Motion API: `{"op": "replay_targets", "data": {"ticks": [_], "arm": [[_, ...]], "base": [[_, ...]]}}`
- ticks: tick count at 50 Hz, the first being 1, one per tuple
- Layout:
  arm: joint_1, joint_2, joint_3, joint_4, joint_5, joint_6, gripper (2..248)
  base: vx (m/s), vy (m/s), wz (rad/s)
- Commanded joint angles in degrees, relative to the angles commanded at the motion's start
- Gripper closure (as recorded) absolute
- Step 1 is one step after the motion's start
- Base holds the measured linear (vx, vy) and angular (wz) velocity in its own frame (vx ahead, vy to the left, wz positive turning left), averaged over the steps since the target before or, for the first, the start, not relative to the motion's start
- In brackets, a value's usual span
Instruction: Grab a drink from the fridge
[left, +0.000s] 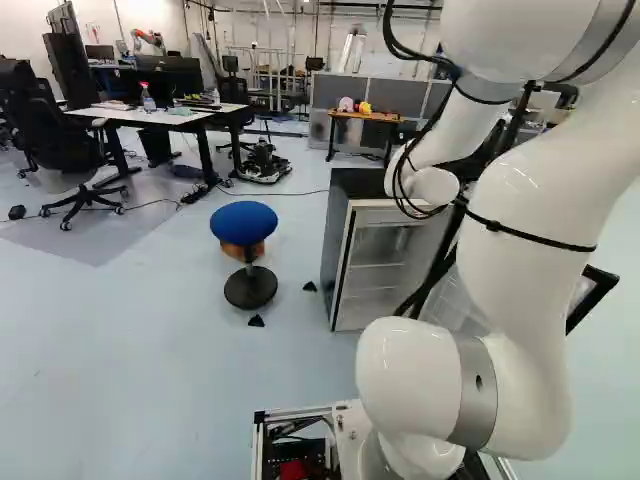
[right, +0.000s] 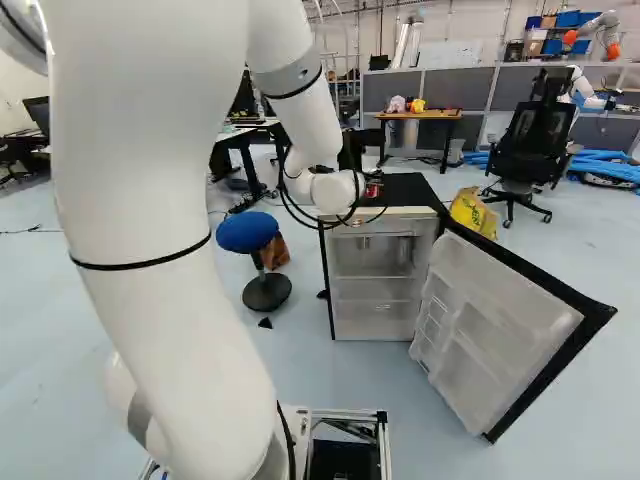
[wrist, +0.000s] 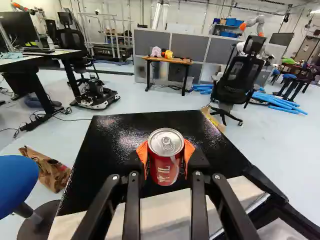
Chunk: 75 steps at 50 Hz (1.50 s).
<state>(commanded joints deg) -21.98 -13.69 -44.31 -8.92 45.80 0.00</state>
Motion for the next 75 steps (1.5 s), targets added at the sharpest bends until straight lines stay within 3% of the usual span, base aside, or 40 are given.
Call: {"op": "replay_targets", "data": {"ticks": [46, 61, 75], "arm": [[5.0, -10.0, -12.0, 11.0, -6.3, 0.0, 157], [5.1, -10.3, -12.4, 14.1, -8.6, 0.0, 157], [5.1, -10.3, -12.4, 14.2, -8.7, 0.0, 157]], "base": [[0.0, 0.0, 0.0], [0.0, 0.0, 0.0], [0.0, 0.0, 0.0]]}}
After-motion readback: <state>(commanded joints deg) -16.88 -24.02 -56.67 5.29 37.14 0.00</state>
